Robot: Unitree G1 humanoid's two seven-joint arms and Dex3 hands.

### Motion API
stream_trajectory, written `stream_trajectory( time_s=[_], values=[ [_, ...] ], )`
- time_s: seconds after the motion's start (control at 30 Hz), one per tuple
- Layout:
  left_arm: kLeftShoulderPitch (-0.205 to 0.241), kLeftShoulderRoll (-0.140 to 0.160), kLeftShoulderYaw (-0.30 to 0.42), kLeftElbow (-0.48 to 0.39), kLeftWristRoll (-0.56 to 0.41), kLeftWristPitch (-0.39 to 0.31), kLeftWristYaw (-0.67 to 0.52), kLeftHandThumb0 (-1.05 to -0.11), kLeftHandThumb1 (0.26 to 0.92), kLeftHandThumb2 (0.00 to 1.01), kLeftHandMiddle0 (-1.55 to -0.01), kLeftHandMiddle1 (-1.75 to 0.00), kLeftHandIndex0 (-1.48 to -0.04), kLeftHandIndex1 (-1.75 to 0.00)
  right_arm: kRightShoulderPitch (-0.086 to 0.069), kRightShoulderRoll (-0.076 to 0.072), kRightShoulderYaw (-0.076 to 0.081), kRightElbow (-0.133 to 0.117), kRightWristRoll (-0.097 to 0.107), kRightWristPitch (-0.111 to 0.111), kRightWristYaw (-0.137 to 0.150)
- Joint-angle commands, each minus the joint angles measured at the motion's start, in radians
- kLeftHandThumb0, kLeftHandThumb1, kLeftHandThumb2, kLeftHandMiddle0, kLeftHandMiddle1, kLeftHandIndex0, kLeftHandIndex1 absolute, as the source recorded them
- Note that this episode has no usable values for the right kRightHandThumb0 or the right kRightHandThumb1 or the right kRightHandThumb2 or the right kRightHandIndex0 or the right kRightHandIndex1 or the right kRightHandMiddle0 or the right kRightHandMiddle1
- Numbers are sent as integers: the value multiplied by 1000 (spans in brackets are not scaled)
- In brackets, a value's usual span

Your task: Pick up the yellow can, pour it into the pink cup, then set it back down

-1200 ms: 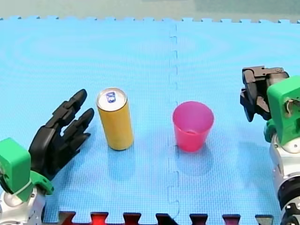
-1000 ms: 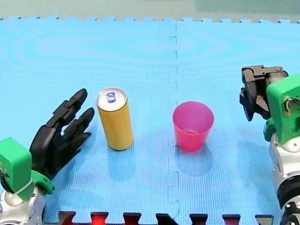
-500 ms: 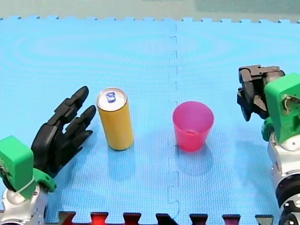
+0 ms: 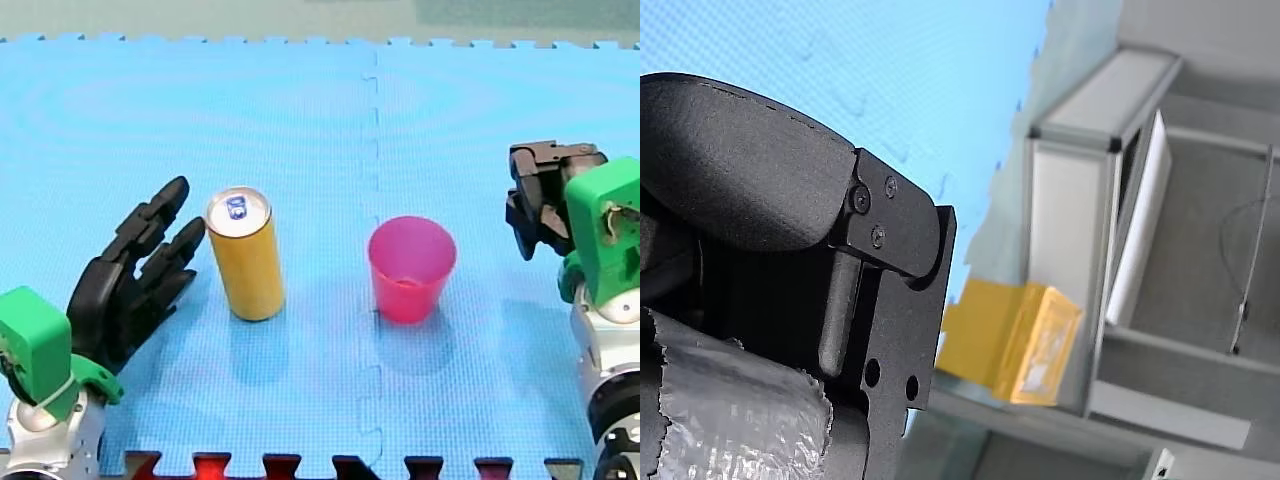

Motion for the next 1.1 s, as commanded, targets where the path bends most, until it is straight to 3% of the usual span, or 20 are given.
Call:
stream_trajectory(
  time_s=[0.0, 0.23, 0.43, 0.77, 1.07],
  values=[
    [-10, 10, 10, -6, -12, -3, -4, -1048, 906, 10, -263, 0, -260, -2, -4, -3, -3, 1, 3, -6, 2],
    [-8, 18, 41, -38, -58, -27, -24, -1048, 921, 32, -261, 0, -266, -4, -2, -3, -5, 5, 3, -14, 7],
    [6, 8, 28, -54, -43, -42, -11, -1048, 921, 72, -262, -1, -272, -4, -1, -2, -6, 6, 4, -16, 9],
    [11, 20, -5, -55, -3, -42, 12, -1048, 921, 96, -259, 0, -268, -1, -6, -2, -11, 7, 8, -10, 15],
    [-4, 75, -86, -44, 135, -33, 130, -1048, 915, 82, -274, -7, -265, 0, -7, -4, -10, 6, 7, -10, 19]
  ],
)
